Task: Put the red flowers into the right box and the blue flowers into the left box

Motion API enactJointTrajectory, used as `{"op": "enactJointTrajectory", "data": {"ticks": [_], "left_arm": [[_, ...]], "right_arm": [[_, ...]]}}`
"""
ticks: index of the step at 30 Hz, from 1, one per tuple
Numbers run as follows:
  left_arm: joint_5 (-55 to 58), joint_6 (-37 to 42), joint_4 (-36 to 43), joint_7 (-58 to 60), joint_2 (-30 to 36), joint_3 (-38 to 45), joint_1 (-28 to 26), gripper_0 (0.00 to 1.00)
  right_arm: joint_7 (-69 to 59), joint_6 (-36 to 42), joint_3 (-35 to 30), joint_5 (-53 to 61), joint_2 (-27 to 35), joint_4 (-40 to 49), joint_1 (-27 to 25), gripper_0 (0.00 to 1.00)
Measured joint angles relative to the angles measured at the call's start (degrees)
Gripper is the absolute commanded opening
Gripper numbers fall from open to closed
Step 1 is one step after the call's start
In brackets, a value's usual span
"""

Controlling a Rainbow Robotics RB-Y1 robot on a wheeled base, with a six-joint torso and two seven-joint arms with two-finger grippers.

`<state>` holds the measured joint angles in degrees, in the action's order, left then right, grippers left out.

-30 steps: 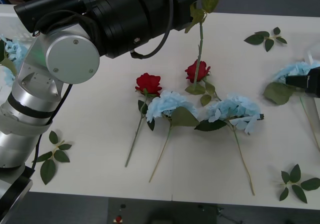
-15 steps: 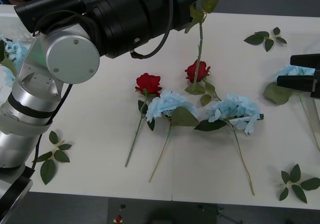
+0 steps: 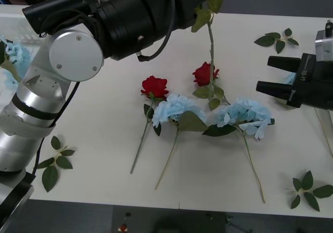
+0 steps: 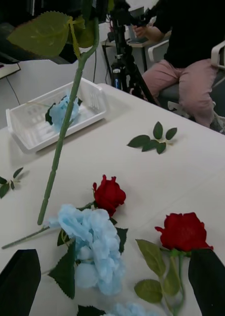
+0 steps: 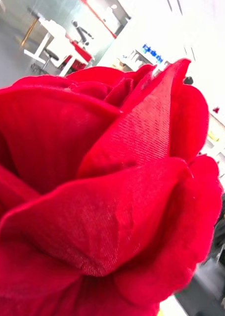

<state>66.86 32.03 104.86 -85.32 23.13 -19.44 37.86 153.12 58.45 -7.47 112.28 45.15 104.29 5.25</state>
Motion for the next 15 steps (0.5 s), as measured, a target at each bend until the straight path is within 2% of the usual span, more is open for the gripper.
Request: {"op": "enactJointTrajectory", "data": {"ticks": [8, 11, 15], "left_arm": [[2.22, -1.58, -8.28, 1.44, -0.09, -4.92, 6.62, 0.0], [1.99, -5.6, -10.41, 1.44, -0.87, -6.98, 7.41, 0.0], [1.99, -6.58, -11.31, 1.44, -1.88, -8.05, 7.42, 0.0]], "right_arm": [[0.0, 2.76, 0.03, -6.97, -10.44, 0.0, 0.4, 0.88], [0.0, 2.76, 0.04, -9.93, -14.18, -0.01, 0.43, 0.87], [0.0, 2.76, 0.07, -15.26, -19.78, -0.06, 1.43, 0.88]]}}
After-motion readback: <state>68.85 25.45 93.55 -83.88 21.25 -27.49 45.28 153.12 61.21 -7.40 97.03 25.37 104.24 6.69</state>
